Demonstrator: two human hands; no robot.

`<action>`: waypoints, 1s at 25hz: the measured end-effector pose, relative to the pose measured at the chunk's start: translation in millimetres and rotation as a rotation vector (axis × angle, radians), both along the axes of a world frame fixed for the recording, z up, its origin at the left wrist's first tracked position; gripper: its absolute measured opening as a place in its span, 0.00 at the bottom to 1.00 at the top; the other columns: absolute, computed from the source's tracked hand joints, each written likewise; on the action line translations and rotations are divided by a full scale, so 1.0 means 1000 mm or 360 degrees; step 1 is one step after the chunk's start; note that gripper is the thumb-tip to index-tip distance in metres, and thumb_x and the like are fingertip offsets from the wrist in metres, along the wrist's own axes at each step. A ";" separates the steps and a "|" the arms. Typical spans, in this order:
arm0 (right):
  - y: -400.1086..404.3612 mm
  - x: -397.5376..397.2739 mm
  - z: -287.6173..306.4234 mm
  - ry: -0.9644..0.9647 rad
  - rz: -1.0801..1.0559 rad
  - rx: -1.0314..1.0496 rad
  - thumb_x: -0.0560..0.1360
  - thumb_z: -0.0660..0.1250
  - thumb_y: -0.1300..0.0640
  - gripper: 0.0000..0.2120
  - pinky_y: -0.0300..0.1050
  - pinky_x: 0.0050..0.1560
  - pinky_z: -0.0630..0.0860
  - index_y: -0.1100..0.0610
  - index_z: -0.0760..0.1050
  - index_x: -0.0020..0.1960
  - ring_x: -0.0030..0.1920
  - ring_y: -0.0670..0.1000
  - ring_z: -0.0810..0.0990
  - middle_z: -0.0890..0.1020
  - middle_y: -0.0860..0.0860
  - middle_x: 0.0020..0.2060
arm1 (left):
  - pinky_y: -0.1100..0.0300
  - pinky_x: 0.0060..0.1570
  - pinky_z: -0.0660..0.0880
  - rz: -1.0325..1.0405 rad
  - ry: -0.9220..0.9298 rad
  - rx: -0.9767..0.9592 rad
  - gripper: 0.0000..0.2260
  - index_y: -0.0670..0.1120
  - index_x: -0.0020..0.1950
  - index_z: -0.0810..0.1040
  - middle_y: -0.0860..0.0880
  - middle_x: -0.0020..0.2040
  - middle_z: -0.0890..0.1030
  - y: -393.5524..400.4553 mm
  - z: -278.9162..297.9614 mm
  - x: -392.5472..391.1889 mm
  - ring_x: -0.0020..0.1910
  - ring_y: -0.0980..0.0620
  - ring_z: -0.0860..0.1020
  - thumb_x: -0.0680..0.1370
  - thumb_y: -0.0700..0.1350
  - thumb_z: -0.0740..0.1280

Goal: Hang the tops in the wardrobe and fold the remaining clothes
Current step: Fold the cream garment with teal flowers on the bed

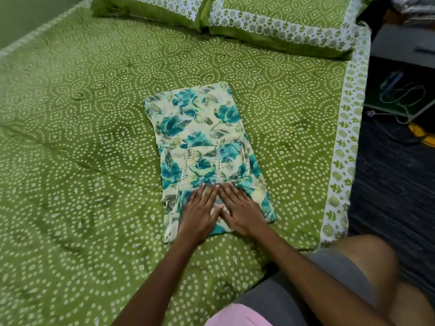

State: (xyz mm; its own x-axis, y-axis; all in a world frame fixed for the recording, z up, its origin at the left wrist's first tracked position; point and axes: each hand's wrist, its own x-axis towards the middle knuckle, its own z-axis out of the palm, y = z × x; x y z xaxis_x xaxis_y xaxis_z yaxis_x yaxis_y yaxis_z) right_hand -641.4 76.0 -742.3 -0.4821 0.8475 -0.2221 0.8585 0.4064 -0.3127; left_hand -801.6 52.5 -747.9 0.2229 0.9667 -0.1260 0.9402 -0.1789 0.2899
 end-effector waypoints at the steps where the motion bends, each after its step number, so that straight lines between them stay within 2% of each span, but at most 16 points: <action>1: 0.010 0.003 -0.004 -0.0014 -0.0071 0.0003 0.74 0.32 0.33 0.37 0.40 0.70 0.31 0.52 0.37 0.76 0.75 0.46 0.36 0.39 0.47 0.75 | 0.58 0.73 0.36 0.0002 0.0053 -0.0005 0.35 0.52 0.75 0.40 0.55 0.76 0.41 0.003 -0.003 -0.006 0.75 0.54 0.38 0.72 0.67 0.26; 4: 0.028 0.007 -0.005 -0.0089 -0.0167 0.0078 0.78 0.39 0.36 0.34 0.41 0.71 0.33 0.55 0.36 0.76 0.75 0.46 0.38 0.40 0.49 0.76 | 0.60 0.72 0.35 0.0008 0.0193 0.0113 0.32 0.47 0.76 0.49 0.50 0.77 0.51 0.004 -0.001 -0.015 0.76 0.51 0.46 0.78 0.64 0.35; 6: 0.029 0.007 -0.004 -0.0126 -0.0152 0.0063 0.76 0.35 0.34 0.37 0.41 0.71 0.33 0.56 0.35 0.76 0.75 0.46 0.37 0.39 0.51 0.76 | 0.57 0.72 0.36 0.0110 0.0270 0.0179 0.30 0.45 0.76 0.55 0.49 0.76 0.55 0.006 0.000 -0.030 0.76 0.48 0.50 0.80 0.62 0.39; 8: 0.025 0.011 -0.002 -0.0142 -0.0148 0.0037 0.72 0.30 0.31 0.42 0.42 0.71 0.32 0.57 0.35 0.76 0.75 0.47 0.36 0.38 0.51 0.75 | 0.57 0.72 0.38 0.0148 0.0255 0.0187 0.29 0.45 0.76 0.57 0.49 0.75 0.57 0.003 0.003 -0.051 0.76 0.49 0.52 0.80 0.60 0.39; 11: 0.019 0.022 -0.001 -0.0194 -0.0194 0.0050 0.70 0.29 0.32 0.41 0.43 0.71 0.31 0.57 0.33 0.75 0.73 0.46 0.33 0.34 0.49 0.73 | 0.60 0.72 0.39 0.0001 0.0204 0.0197 0.29 0.47 0.76 0.53 0.52 0.76 0.54 -0.005 0.003 -0.081 0.76 0.57 0.42 0.80 0.61 0.38; 14: 0.014 0.048 0.001 -0.0158 -0.0116 -0.0044 0.78 0.36 0.37 0.32 0.45 0.72 0.33 0.55 0.34 0.75 0.73 0.46 0.35 0.34 0.48 0.71 | 0.57 0.74 0.42 -0.0190 0.0117 0.0046 0.28 0.53 0.75 0.45 0.55 0.76 0.48 -0.008 0.009 -0.102 0.75 0.58 0.38 0.78 0.63 0.36; 16: 0.020 0.080 0.017 0.0130 -0.0059 -0.0283 0.83 0.45 0.49 0.24 0.49 0.75 0.44 0.51 0.42 0.75 0.75 0.49 0.44 0.41 0.47 0.73 | 0.52 0.75 0.47 -0.0299 0.0024 -0.0049 0.27 0.54 0.76 0.45 0.54 0.77 0.48 -0.005 0.018 -0.116 0.76 0.56 0.42 0.77 0.57 0.40; 18: 0.030 0.114 0.031 0.0438 -0.0183 -0.0482 0.82 0.51 0.59 0.22 0.48 0.73 0.58 0.46 0.52 0.74 0.74 0.54 0.59 0.57 0.51 0.75 | 0.49 0.75 0.49 -0.0455 0.0060 -0.0022 0.29 0.53 0.76 0.44 0.51 0.77 0.49 0.001 0.024 -0.131 0.76 0.55 0.44 0.75 0.54 0.45; 19: 0.031 0.125 0.036 0.0416 -0.0181 -0.0474 0.81 0.54 0.62 0.25 0.48 0.70 0.63 0.43 0.52 0.73 0.71 0.56 0.64 0.61 0.54 0.74 | 0.50 0.74 0.48 -0.0557 0.0116 0.0036 0.31 0.53 0.77 0.42 0.50 0.77 0.50 0.004 0.025 -0.137 0.76 0.56 0.43 0.75 0.54 0.48; 20: 0.032 0.129 0.036 0.0226 -0.0110 -0.0388 0.80 0.56 0.61 0.29 0.49 0.70 0.64 0.41 0.47 0.73 0.71 0.56 0.64 0.60 0.54 0.74 | 0.51 0.74 0.46 -0.0654 0.0166 0.0103 0.33 0.54 0.77 0.41 0.48 0.77 0.50 0.008 0.026 -0.143 0.76 0.56 0.42 0.75 0.55 0.51; 21: 0.031 0.130 0.034 -0.0024 0.0024 -0.0292 0.79 0.58 0.57 0.33 0.51 0.71 0.60 0.39 0.40 0.72 0.74 0.54 0.58 0.53 0.52 0.76 | 0.53 0.73 0.45 -0.0738 0.0199 0.0169 0.35 0.54 0.77 0.41 0.47 0.76 0.52 0.013 0.025 -0.147 0.76 0.56 0.41 0.75 0.57 0.54; 22: 0.030 0.127 0.028 -0.0210 0.0157 -0.0190 0.79 0.58 0.50 0.36 0.52 0.73 0.53 0.39 0.32 0.72 0.75 0.51 0.47 0.43 0.50 0.76 | 0.54 0.73 0.44 -0.0807 0.0245 0.0200 0.36 0.54 0.77 0.42 0.46 0.76 0.53 0.019 0.026 -0.149 0.76 0.55 0.42 0.75 0.59 0.56; 23: 0.030 0.125 0.023 -0.0285 0.0241 -0.0093 0.77 0.56 0.44 0.39 0.53 0.74 0.45 0.40 0.27 0.71 0.74 0.48 0.39 0.37 0.48 0.74 | 0.53 0.73 0.44 -0.0877 0.0285 0.0226 0.36 0.53 0.78 0.44 0.45 0.76 0.53 0.026 0.026 -0.150 0.76 0.53 0.43 0.75 0.61 0.56; 24: 0.034 0.124 0.018 -0.0292 0.0294 0.0061 0.74 0.54 0.40 0.40 0.54 0.74 0.39 0.41 0.26 0.71 0.74 0.48 0.35 0.36 0.48 0.74 | 0.53 0.73 0.44 -0.0933 0.0318 0.0230 0.35 0.52 0.78 0.45 0.46 0.77 0.53 0.031 0.026 -0.149 0.77 0.51 0.44 0.75 0.61 0.56; 25: 0.037 0.124 0.017 -0.0291 0.0349 0.0233 0.72 0.53 0.39 0.40 0.55 0.74 0.38 0.41 0.29 0.73 0.75 0.50 0.36 0.39 0.50 0.75 | 0.52 0.74 0.44 -0.0988 0.0322 0.0255 0.33 0.53 0.78 0.46 0.47 0.78 0.50 0.036 0.025 -0.146 0.77 0.51 0.45 0.76 0.59 0.55</action>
